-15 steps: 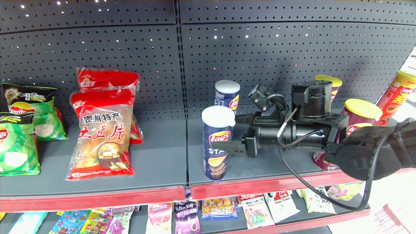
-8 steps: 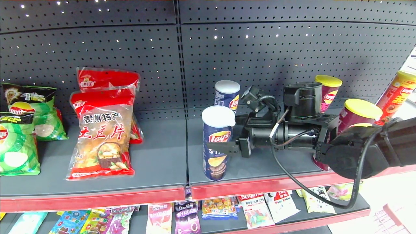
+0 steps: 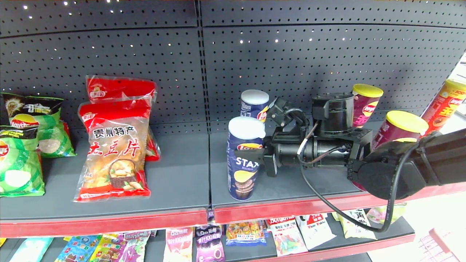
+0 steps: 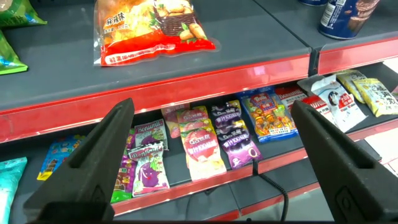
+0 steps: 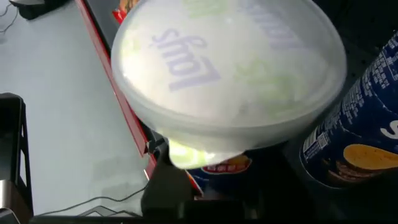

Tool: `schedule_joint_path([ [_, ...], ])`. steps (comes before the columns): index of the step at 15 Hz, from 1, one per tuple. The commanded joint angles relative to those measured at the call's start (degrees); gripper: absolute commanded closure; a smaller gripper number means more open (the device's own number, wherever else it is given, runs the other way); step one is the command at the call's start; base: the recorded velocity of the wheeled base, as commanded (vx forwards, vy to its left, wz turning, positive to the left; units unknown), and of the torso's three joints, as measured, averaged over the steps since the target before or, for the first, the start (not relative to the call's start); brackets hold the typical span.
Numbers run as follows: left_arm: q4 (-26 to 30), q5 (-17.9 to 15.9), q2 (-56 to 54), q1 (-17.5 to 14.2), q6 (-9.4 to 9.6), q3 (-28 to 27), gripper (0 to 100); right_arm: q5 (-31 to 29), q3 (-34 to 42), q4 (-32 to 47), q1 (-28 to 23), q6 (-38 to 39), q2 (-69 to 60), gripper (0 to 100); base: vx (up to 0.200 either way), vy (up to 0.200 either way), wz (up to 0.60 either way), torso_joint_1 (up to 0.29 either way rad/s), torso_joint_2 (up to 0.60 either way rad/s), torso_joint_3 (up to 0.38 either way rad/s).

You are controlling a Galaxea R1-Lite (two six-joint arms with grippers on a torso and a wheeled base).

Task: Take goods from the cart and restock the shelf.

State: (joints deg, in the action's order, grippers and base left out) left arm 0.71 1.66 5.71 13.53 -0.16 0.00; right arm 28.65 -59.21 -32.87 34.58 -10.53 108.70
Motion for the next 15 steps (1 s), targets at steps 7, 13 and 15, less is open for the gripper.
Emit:
schedule_joint_path([
  [7, 0.0, 0.0, 0.0, 0.0, -0.02, 0.0, 0, -4.5, 5.2, 0.1, -2.1, -0.2, -7.2, 100, 0.0, 0.0, 0.0, 0.0, 0.0, 0.0],
  [13, 0.0, 0.0, 0.1, 0.0, 0.07, 0.0, 0, -4.4, 8.9, 0.0, -2.9, -0.4, -9.2, 100, 0.0, 0.0, 0.0, 0.0, 0.0, 0.0],
  [15, 0.0, 0.0, 0.1, 0.0, -0.02, 0.0, 0, -4.5, 8.8, 0.0, -2.7, -0.4, -8.9, 100, 0.0, 0.0, 0.0, 0.0, 0.0, 0.0],
])
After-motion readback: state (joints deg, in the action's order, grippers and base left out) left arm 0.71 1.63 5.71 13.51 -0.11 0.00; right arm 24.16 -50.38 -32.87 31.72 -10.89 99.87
